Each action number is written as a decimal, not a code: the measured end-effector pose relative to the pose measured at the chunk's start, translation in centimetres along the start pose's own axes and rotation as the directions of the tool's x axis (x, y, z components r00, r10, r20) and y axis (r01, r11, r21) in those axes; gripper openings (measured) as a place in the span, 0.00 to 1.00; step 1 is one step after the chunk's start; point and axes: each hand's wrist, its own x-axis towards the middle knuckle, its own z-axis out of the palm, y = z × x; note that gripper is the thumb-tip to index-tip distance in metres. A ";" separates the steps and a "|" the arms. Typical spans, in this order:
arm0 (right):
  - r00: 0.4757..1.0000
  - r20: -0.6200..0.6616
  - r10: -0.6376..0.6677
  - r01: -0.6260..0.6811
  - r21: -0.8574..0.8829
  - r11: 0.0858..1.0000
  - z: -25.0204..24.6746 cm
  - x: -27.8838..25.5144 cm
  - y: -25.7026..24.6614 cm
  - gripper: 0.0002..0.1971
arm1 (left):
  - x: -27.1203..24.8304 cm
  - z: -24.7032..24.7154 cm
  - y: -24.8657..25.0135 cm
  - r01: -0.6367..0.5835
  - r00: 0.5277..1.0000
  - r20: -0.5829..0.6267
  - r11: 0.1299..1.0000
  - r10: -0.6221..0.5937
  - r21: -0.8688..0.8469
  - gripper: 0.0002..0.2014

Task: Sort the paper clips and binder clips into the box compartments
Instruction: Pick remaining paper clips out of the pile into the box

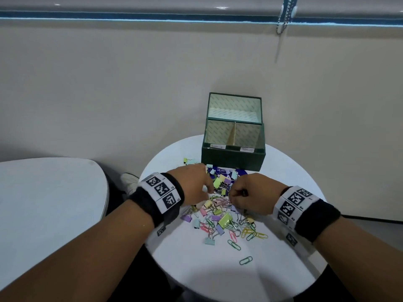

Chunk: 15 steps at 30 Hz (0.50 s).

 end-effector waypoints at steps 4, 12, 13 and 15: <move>1.000 0.012 0.005 -0.005 -0.041 0.999 0.1 0.2 0.2 0.10 | -0.1 -0.2 0.3 -0.014 1.000 -0.010 1.000 0.014 0.017 0.09; 0.998 0.005 -0.067 0.067 -0.088 0.994 0.0 0.2 0.1 0.04 | -0.4 -0.3 0.3 -0.032 0.989 -0.144 0.999 0.028 -0.024 0.06; 0.997 -0.011 -0.081 0.080 -0.090 0.993 0.0 0.1 0.2 0.04 | -0.4 -0.4 0.3 -0.017 0.986 -0.167 0.999 0.010 -0.039 0.05; 0.994 -0.059 -0.089 0.085 -0.076 0.993 0.1 0.0 0.1 0.05 | -0.5 -0.6 0.3 0.005 0.981 -0.191 0.997 -0.019 -0.073 0.03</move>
